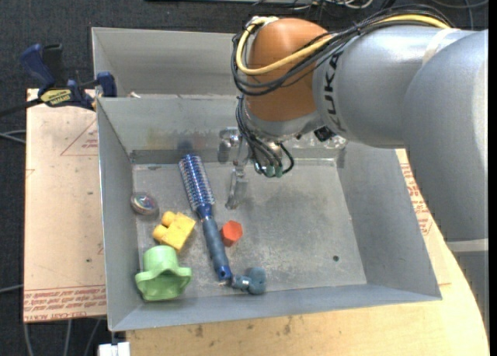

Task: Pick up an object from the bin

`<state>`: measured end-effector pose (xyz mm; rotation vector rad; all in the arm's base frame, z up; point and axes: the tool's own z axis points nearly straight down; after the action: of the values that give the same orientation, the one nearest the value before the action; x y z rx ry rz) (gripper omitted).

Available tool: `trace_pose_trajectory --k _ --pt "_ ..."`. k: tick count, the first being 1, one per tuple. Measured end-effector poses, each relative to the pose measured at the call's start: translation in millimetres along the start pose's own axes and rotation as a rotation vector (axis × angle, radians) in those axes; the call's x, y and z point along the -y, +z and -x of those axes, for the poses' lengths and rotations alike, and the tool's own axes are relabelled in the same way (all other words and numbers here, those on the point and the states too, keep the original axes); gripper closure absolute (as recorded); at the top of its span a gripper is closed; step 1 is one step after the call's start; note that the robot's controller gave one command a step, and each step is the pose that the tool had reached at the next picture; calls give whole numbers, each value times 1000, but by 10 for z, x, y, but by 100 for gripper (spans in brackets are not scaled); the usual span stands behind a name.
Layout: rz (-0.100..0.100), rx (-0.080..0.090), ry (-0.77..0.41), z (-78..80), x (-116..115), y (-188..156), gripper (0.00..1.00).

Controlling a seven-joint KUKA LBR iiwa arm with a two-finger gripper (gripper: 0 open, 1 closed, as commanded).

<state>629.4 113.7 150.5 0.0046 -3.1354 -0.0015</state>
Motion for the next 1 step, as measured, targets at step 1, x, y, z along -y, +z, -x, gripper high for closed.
trace_pose_trajectory --k 1 --pt "1 27 -589 -163 -632 742 0"
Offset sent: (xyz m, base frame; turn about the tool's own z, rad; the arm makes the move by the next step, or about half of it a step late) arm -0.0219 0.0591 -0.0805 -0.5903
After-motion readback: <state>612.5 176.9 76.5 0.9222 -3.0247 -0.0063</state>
